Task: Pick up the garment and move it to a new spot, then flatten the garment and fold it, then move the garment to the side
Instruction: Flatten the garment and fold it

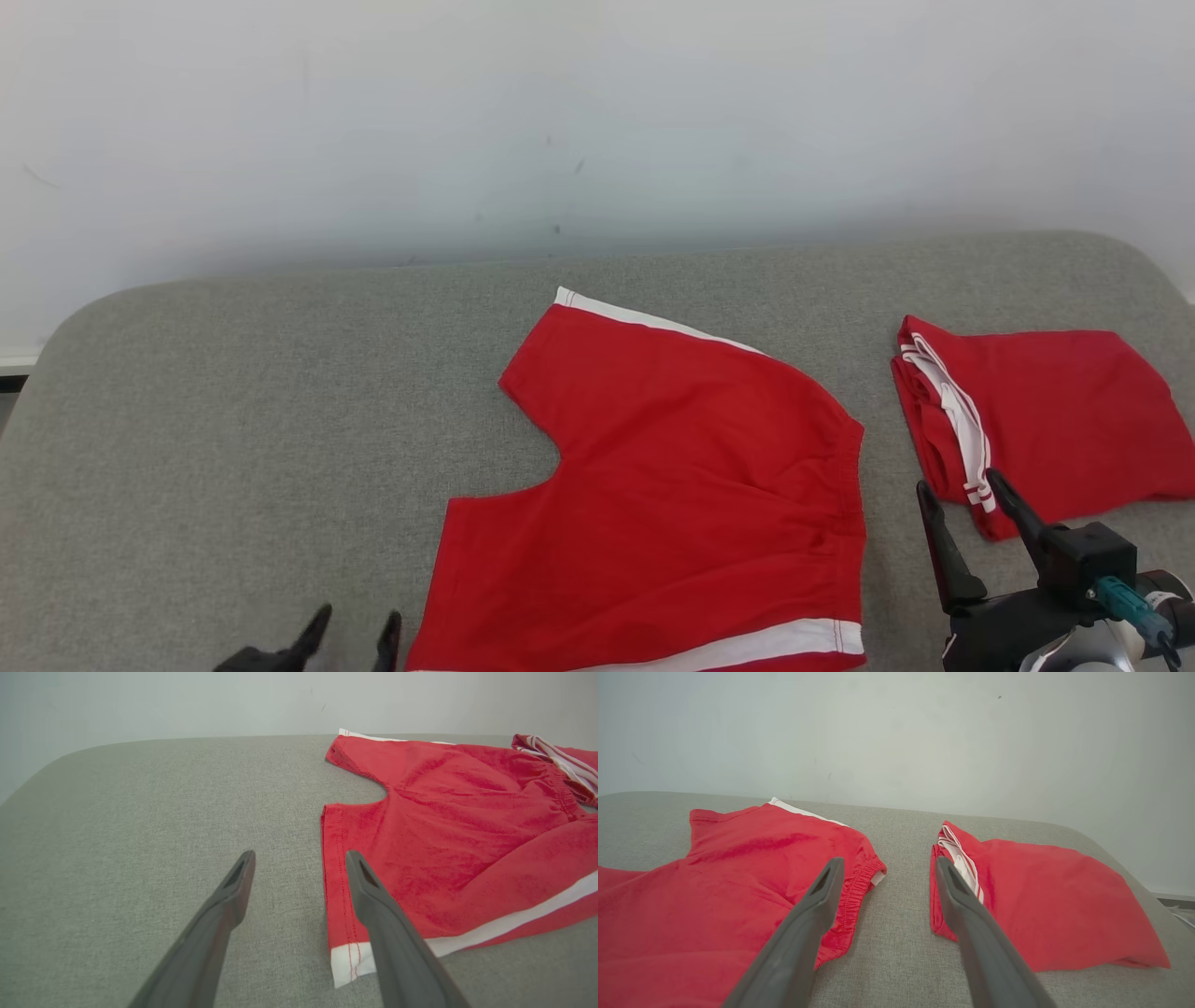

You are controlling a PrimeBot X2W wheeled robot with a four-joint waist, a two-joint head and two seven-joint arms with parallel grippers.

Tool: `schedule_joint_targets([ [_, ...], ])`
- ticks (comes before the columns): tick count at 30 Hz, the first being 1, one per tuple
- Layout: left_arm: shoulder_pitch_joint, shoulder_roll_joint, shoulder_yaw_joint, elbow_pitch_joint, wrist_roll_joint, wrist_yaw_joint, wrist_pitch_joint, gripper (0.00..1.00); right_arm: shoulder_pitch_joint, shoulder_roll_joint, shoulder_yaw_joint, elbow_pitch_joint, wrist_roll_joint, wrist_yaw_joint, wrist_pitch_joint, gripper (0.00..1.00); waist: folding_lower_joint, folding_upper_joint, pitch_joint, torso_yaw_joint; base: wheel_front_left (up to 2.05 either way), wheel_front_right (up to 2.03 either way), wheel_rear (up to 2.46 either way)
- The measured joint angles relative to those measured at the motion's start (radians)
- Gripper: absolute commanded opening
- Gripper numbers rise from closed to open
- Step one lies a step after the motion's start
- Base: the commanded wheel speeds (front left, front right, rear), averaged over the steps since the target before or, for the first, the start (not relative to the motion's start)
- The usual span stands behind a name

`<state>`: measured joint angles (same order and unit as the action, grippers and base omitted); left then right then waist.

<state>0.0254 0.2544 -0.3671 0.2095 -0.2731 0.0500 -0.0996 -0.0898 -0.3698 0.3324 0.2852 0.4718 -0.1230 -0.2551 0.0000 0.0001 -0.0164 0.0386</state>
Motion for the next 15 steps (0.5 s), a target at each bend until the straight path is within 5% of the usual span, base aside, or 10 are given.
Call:
schedule_joint_targets([
  [15,0.014,-0.022,-0.071,0.068,-0.063,-0.095,0.18,1.0,0.001,0.004,-0.01,-0.001,-0.007,0.009,0.0,1.0,0.0,0.0,0.014,0.005,0.0,0.0,0.0],
])
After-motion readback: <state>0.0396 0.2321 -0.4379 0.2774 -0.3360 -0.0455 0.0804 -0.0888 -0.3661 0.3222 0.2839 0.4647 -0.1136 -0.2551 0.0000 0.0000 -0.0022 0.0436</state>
